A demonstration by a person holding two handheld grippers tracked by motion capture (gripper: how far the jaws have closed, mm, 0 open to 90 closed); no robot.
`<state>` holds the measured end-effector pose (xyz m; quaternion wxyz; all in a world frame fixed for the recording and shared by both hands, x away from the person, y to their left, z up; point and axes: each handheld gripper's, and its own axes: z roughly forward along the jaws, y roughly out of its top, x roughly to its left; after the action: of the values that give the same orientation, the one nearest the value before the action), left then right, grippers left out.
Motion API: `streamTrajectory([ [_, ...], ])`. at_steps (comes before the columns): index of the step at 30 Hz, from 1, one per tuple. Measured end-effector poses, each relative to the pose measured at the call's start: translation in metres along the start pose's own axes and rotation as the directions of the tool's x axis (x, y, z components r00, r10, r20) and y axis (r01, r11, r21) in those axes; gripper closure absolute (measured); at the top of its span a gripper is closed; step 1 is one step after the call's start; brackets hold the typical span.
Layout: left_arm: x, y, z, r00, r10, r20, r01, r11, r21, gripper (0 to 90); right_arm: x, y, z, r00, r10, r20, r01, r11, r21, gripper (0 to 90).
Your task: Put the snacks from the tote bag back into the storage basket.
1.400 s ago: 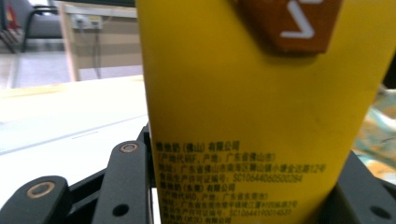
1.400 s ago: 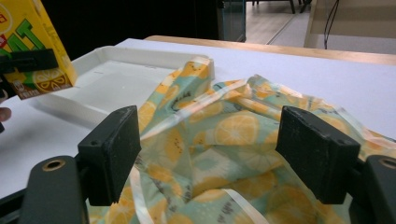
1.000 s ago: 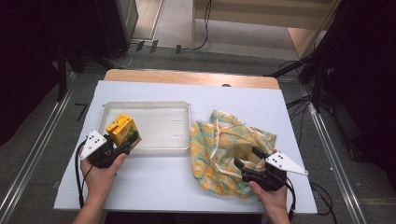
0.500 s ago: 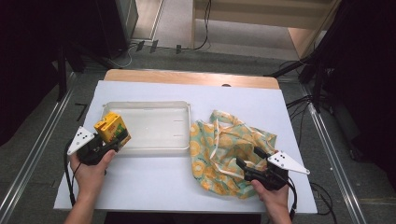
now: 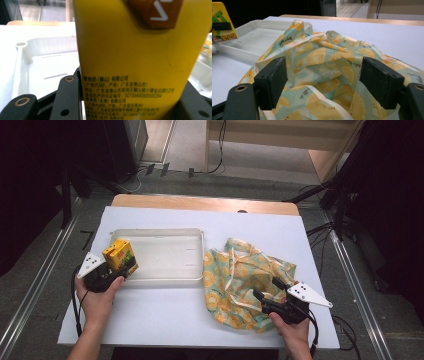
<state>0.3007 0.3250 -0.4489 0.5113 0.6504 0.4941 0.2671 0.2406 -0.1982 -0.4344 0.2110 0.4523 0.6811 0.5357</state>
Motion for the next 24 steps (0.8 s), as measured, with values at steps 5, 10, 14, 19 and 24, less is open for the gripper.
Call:
streamTrajectory([
  [5, 0.001, -0.001, 0.006, 0.9999, 0.004, -0.016, -0.003, 0.9997, 0.022, 51.7, 0.0, -0.001, 0.001, 1.0, 0.005, 0.002, -0.005, 1.0, 0.0, 22.6],
  [10, 0.003, -0.002, 0.011, 0.9996, -0.002, -0.027, 0.003, 0.999, 0.044, 51.7, -0.001, -0.001, 0.0, 1.0, 0.002, 0.003, -0.002, 1.0, 0.0, 22.7],
  [14, 0.004, -0.004, 0.013, 0.9989, -0.002, -0.048, 0.006, 0.998, 0.064, 51.6, -0.001, -0.002, -0.001, 1.0, 0.004, 0.008, -0.004, 1.0, 0.0, 22.9],
  [19, 0.003, -0.007, 0.016, 0.9983, 0.012, -0.057, -0.006, 0.9944, 0.105, 51.5, -0.001, -0.002, 0.0, 0.9999, 0.001, 0.011, -0.001, 1.0, 0.003, 23.1],
  [24, 0.0, -0.008, 0.017, 0.9977, 0.038, -0.057, -0.031, 0.9921, 0.121, 51.5, -0.001, -0.002, 0.0, 0.9999, 0.004, 0.011, -0.004, 1.0, 0.006, 23.2],
])
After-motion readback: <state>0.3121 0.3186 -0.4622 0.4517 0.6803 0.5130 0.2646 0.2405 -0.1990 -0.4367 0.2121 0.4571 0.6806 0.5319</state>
